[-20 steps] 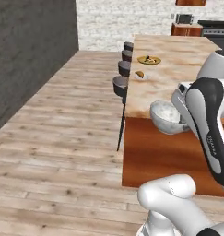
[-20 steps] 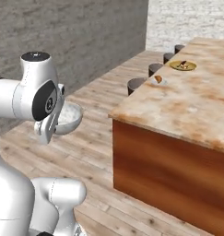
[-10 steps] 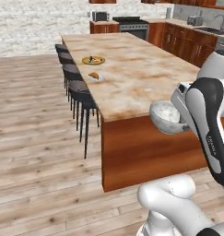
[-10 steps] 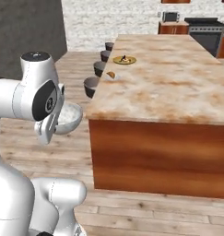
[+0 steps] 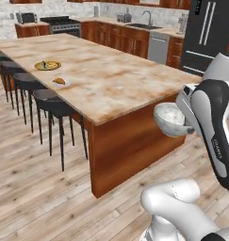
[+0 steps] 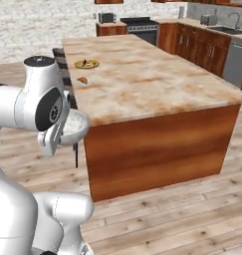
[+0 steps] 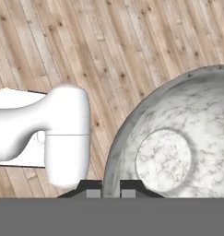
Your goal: Take the smaller bowl and place it next to the appetizer plate on the dining counter , and place the larger bowl next to the plate with cooked food.
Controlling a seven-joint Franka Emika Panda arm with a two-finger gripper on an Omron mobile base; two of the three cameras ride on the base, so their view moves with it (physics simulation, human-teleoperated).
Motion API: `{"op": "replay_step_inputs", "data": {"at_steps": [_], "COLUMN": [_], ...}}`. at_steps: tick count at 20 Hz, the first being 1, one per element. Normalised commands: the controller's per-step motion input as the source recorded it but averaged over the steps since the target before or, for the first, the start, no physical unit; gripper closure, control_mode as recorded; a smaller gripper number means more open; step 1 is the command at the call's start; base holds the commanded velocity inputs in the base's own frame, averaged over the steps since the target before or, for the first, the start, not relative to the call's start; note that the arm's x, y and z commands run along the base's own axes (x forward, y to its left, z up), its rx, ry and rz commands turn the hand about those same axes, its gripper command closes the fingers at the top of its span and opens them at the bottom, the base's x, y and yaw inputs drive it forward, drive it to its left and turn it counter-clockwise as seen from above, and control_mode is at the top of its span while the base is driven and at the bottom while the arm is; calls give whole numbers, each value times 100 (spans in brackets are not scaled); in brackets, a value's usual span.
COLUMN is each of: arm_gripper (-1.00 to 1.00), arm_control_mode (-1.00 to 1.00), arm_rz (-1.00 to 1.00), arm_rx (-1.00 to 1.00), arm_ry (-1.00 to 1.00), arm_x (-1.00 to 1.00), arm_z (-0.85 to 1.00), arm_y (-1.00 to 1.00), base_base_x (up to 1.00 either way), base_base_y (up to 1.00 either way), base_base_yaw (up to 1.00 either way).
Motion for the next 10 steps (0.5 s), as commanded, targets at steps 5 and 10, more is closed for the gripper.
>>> {"op": "replay_step_inputs", "data": {"at_steps": [5,10], "arm_gripper": [100,100], "arm_control_mode": [100,100], "arm_rz": [0,0], "arm_rx": [0,0], "arm_ry": [0,0], "arm_x": [0,0], "arm_z": [0,0], "arm_y": [0,0], "base_base_x": [0,0], "base_base_y": [100,100], "base_base_yaw": [-53,-51]}}
